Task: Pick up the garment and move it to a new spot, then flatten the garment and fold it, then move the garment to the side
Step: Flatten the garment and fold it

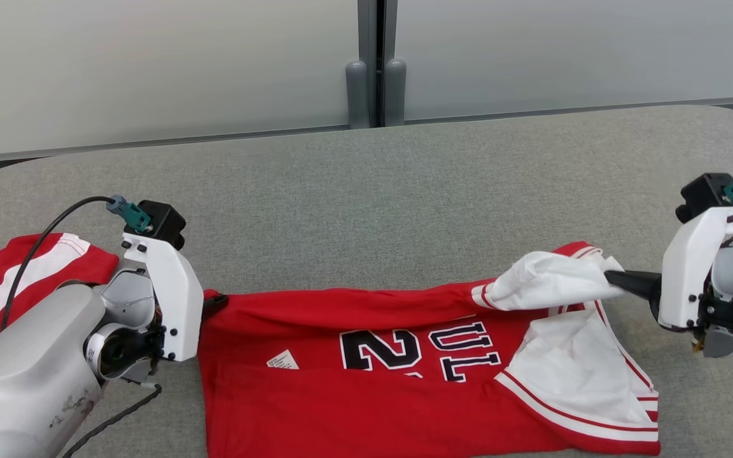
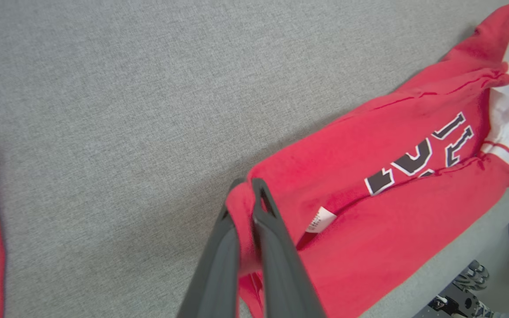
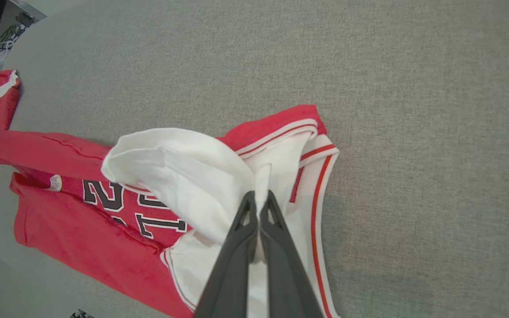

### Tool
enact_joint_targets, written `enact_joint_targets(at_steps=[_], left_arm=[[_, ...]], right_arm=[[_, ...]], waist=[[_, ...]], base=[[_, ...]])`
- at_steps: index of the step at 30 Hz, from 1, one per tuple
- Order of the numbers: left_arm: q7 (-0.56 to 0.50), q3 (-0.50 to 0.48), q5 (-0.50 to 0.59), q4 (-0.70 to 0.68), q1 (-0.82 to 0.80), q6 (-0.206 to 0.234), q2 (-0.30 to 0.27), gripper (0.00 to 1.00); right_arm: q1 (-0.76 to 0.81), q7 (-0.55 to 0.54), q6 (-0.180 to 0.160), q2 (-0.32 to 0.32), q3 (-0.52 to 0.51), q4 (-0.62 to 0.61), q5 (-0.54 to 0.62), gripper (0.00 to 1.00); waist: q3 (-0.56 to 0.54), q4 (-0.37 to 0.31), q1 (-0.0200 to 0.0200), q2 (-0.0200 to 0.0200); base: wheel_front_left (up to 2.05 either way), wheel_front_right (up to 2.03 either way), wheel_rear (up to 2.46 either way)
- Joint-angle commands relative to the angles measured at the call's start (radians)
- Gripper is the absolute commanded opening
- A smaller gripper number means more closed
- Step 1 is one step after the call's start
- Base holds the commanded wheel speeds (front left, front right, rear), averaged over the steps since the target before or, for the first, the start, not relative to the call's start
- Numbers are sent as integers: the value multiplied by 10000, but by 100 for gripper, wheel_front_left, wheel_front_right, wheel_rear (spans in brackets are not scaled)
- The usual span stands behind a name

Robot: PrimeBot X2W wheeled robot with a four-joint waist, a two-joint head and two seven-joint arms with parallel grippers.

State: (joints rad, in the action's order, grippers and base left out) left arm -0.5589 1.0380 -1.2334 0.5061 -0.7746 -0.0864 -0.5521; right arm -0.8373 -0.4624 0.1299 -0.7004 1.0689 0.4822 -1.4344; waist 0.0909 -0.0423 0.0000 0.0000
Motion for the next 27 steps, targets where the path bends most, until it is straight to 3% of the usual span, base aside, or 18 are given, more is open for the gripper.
enact_joint_targets(at_steps=[1,27], left_arm=[[0,23,43,70,85,-39,-16,0],[-1242,412,-641,-161,777,-98,-390,0]], right_arm=[[211,-106,16,-129,20,-115,-75,0],[1568,-514,16,-931,-185,-1254,-528,0]], waist=[[-17,-20,0,0],[164,-71,0,0]], base=[[0,0,0],[0,0,0]])
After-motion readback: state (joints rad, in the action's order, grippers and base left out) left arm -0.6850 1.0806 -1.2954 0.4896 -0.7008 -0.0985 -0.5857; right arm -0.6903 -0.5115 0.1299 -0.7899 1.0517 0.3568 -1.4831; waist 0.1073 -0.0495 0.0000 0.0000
